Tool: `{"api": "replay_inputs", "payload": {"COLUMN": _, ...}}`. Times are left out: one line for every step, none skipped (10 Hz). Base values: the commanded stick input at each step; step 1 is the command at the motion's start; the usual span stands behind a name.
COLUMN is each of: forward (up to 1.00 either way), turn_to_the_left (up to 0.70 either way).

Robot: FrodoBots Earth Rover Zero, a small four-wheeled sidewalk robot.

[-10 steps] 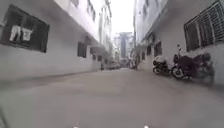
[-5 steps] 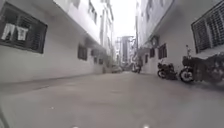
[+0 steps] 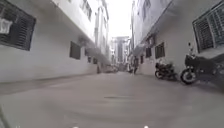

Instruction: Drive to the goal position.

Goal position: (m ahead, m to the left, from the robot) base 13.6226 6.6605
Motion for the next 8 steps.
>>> {"api": "replay_inputs", "payload": {"forward": 1.00, "turn_to_the_left": 0.02}}
{"api": "replay_inputs", "payload": {"forward": 1.00, "turn_to_the_left": 0.02}}
{"api": "replay_inputs", "payload": {"forward": 1.00, "turn_to_the_left": 0.02}}
{"api": "replay_inputs", "payload": {"forward": 1.00, "turn_to_the_left": 0.02}}
{"api": "replay_inputs", "payload": {"forward": 1.00, "turn_to_the_left": 0.02}}
{"api": "replay_inputs", "payload": {"forward": 1.00, "turn_to_the_left": 0.02}}
{"api": "replay_inputs", "payload": {"forward": 1.00, "turn_to_the_left": 0.02}}
{"api": "replay_inputs", "payload": {"forward": 1.00, "turn_to_the_left": 0.02}}
